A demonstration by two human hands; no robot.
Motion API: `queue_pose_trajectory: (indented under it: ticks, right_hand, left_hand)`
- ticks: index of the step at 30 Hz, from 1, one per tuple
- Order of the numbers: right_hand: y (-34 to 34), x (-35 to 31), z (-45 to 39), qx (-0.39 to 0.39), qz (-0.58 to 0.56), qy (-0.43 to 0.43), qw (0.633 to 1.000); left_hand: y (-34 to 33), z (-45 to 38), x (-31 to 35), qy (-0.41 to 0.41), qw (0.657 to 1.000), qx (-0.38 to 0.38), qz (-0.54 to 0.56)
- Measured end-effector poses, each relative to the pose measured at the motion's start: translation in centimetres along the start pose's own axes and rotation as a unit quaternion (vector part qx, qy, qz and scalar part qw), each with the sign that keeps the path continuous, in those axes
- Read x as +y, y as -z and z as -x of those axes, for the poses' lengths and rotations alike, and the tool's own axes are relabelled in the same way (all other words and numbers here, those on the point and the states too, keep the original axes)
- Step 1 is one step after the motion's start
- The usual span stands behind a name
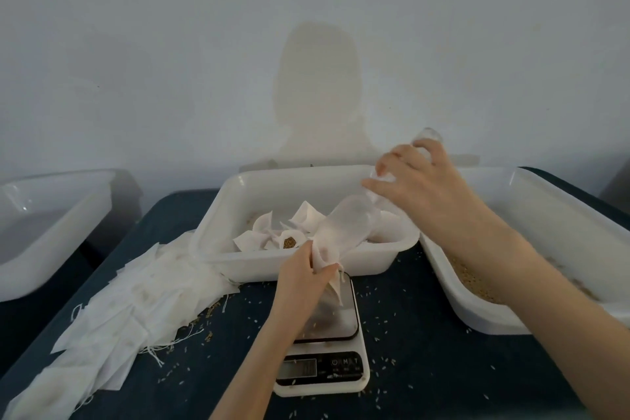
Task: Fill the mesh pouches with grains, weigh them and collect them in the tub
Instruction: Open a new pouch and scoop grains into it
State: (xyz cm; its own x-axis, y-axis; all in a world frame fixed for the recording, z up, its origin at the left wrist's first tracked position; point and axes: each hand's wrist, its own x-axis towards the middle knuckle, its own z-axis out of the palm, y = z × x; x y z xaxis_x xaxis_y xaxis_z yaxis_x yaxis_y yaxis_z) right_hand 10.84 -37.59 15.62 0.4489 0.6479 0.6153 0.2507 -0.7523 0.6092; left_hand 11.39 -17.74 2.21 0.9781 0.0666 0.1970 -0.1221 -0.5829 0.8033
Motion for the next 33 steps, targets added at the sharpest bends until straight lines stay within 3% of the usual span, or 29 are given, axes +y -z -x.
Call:
queue_pose_trajectory:
  ticks: [2,5,8,11,13,16,23,26,29,31,33]
  right_hand:
    - [-0.7,1.1,1.6,-0.05,-0.052,-0.066,0.995]
    - [-2.6,2.9,4.9,-0.235,-0.09,-0.178,0.951]
    - [-4.1,3.8,8.7,-0.244,-0.154,-0.313,0.905]
    - [-5.2,4.3,11.8,-0.258,-0.165,-0.409,0.86]
    - [-5.9,4.2,12.9,-0.321,-0.161,-0.427,0.83]
    - [-6.4,3.6,13.6,-0.42,-0.167,-0.42,0.787]
    - [-7.7,2.1,12.9,-0.536,-0.11,-0.34,0.764]
    - [-7.7,1.4,12.1,-0.49,-0.083,-0.338,0.799]
    - [-6.8,-0.8,10.1,-0.317,-0.169,-0.355,0.863]
    - [-5.8,-3.4,8.4,-0.231,-0.286,-0.333,0.869]
    - [-5.4,-6.4,7.0,-0.221,-0.372,-0.292,0.853]
  left_hand:
    - [0.1,-0.2,-0.2,-0.013,0.999,-0.013,0.037]
    - [-0.2,-0.1,-1.0,-0.049,0.997,-0.035,0.038]
    - [-0.4,0.0,-2.4,-0.065,0.995,-0.073,-0.027]
    - [0.0,0.0,-3.9,-0.076,0.977,-0.087,-0.177]
    - [0.4,-0.1,-4.4,-0.089,0.962,-0.072,-0.248]
    - [1.0,0.3,-4.4,-0.123,0.956,-0.082,-0.254]
    - [5.0,3.1,-6.5,-0.061,0.984,-0.165,0.007]
    - [6.9,3.7,-7.7,-0.025,0.979,-0.162,0.118]
    - [7.4,3.9,-9.1,0.015,0.976,-0.09,0.196]
    - [7.1,4.1,-9.9,0.056,0.97,-0.011,0.236]
    - [6.8,4.1,-10.5,0.096,0.959,0.057,0.261]
